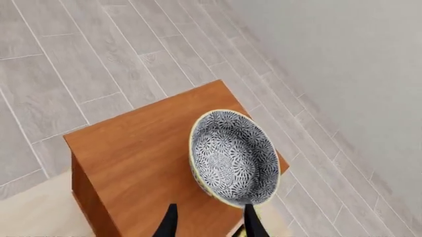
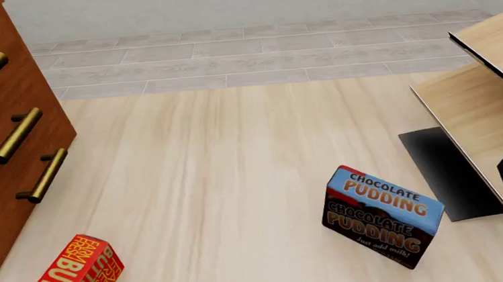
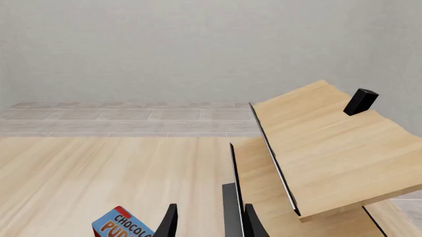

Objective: Close the top drawer of the cabinet and put the bowl on top of it.

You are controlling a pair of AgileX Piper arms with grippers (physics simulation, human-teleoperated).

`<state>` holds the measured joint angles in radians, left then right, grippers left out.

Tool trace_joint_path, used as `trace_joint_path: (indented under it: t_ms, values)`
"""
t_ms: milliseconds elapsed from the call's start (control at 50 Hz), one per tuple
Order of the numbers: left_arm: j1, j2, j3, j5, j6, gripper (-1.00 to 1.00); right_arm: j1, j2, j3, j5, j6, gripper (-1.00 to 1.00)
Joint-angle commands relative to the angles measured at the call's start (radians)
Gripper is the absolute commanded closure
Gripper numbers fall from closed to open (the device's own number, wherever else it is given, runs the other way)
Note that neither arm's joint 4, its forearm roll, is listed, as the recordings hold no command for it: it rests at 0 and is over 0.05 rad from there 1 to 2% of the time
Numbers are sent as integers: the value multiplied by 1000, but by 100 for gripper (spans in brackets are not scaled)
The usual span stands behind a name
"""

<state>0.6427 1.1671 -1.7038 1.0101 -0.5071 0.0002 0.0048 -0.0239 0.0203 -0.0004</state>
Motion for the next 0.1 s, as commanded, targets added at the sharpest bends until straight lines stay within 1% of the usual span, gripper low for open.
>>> trace_joint_path:
  t_ms: [20, 40, 100]
  values:
    - [-3, -31, -84, 87, 13, -100, 0, 0, 6, -6, 0, -100]
    - [-6, -62, -28, 60, 11, -100, 0, 0, 6, -6, 0, -100]
    - [-8, -75, -24, 63, 12, -100, 0, 0, 6, -6, 0, -100]
